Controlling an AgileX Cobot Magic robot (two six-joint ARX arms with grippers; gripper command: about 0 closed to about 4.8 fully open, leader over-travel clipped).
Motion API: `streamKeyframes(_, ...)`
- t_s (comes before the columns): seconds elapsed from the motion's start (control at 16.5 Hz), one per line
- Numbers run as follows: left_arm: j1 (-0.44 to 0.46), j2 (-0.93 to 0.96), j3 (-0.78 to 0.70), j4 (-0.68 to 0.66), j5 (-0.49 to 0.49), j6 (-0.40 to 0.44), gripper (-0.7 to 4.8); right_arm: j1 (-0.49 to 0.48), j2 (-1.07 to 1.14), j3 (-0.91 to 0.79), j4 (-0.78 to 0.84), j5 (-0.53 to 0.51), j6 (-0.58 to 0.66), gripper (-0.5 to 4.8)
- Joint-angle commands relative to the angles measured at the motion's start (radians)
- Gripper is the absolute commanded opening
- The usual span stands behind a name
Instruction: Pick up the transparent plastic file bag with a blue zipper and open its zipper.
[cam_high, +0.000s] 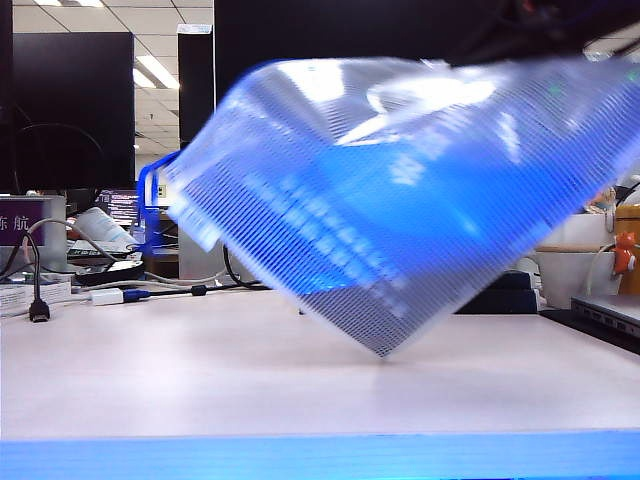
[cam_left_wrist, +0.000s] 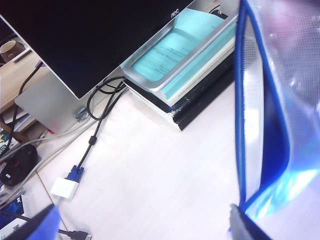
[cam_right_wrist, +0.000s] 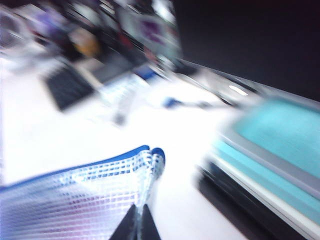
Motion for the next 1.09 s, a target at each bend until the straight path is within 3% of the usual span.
streamKeyframes(0.06, 0.000, -0.002, 0.002, 0.005, 0.000, -0.004, 4.79, -0.062, -0.019, 0.002, -0.010, 0.030, -0.039, -0.01)
streamKeyframes(0.18, 0.000, -0.002, 0.002, 0.005, 0.001, -0.022, 4.79, -0.169, -0.060, 0.002, -0.027, 0.075, -0.092, -0.01)
streamKeyframes(0.3, 0.000, -0.002, 0.002, 0.005, 0.001, -0.022, 4.79, -0.210, -0.069, 0.002, -0.044, 0.072, -0.101, -0.01)
streamKeyframes(0.42, 0.000, -0.002, 0.002, 0.004, 0.001, -0.023, 4.79, -0.273, -0.088, 0.002, -0.229, 0.102, -0.256, -0.01)
streamKeyframes(0.54, 0.000, -0.002, 0.002, 0.005, 0.004, -0.022, 4.79, -0.293, -0.096, 0.002, -0.356, 0.193, -0.374, -0.01)
streamKeyframes(0.61, 0.000, -0.002, 0.002, 0.005, 0.004, -0.022, 4.79, -0.293, -0.097, 0.002, -0.356, 0.240, -0.374, -0.01)
streamKeyframes(0.85, 0.000, -0.002, 0.002, 0.005, 0.005, -0.024, 4.79, -0.262, -0.097, 0.002, -0.347, 0.251, -0.367, 0.00)
streamKeyframes(0.91, 0.000, -0.002, 0.002, 0.005, 0.008, -0.025, 4.79, -0.262, -0.097, 0.002, -0.344, 0.251, -0.367, 1.22)
streamKeyframes(0.97, 0.000, -0.002, 0.002, 0.005, 0.009, -0.025, 4.79, -0.263, -0.097, 0.002, -0.307, 0.315, -0.323, 2.07)
streamKeyframes(1.09, 0.000, -0.002, 0.002, 0.005, 0.047, -0.026, 4.79, -0.264, -0.106, 0.002, -0.206, 0.401, -0.232, 2.26)
